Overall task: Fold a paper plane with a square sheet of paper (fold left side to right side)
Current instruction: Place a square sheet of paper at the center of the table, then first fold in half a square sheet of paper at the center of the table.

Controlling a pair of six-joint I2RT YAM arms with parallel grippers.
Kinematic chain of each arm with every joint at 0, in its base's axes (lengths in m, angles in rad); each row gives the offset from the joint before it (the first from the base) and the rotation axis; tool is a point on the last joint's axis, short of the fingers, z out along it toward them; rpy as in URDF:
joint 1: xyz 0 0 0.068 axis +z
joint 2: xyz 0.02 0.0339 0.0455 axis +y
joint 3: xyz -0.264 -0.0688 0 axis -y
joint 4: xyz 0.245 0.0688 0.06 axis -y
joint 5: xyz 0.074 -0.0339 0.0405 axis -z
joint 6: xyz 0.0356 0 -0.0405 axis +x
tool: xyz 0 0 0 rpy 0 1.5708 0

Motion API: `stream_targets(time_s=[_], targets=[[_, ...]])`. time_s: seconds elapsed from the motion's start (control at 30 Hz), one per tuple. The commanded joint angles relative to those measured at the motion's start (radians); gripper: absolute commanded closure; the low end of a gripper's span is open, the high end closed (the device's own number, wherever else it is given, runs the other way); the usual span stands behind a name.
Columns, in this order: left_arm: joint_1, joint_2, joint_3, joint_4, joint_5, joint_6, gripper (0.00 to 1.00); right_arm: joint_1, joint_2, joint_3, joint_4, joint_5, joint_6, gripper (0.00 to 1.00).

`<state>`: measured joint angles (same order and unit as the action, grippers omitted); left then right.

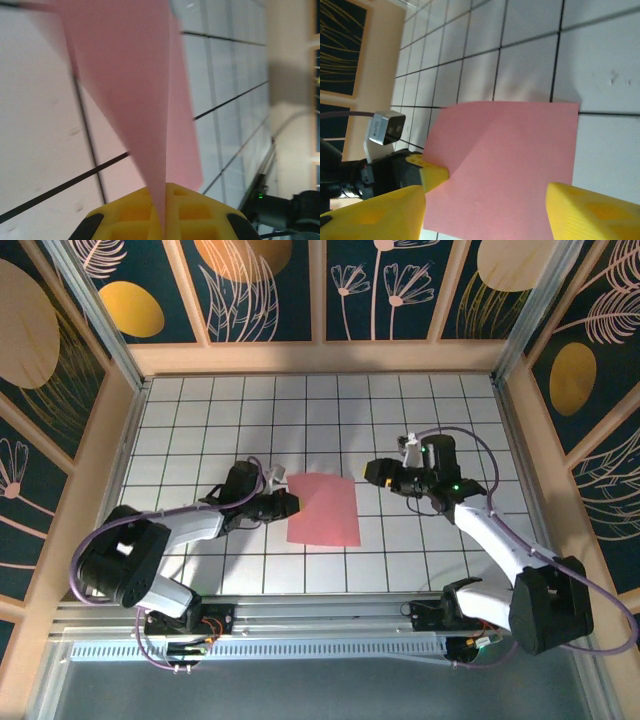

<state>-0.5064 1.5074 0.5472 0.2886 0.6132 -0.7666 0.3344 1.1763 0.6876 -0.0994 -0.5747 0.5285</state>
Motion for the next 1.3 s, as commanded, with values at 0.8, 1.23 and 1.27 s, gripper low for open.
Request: stream_targets(time_s=[0.8,1.23,1.27], targets=[[0.002,0.057,0.047,-0.118,-0.044,0.008,0.94,0.170,0.419,-0.019,0.199,0.080,0.131,0.97],[0.000,0.047,0.098,-0.105,0.020,-0.015,0.66,0.184,0.485,0.002,0.102,0.140,0.081,0.96],[-0.001,0.044,0.100,-0.100,0.024,-0.019,0.65,0.186,0.488,0.004,0.097,0.144,0.078,0.95]])
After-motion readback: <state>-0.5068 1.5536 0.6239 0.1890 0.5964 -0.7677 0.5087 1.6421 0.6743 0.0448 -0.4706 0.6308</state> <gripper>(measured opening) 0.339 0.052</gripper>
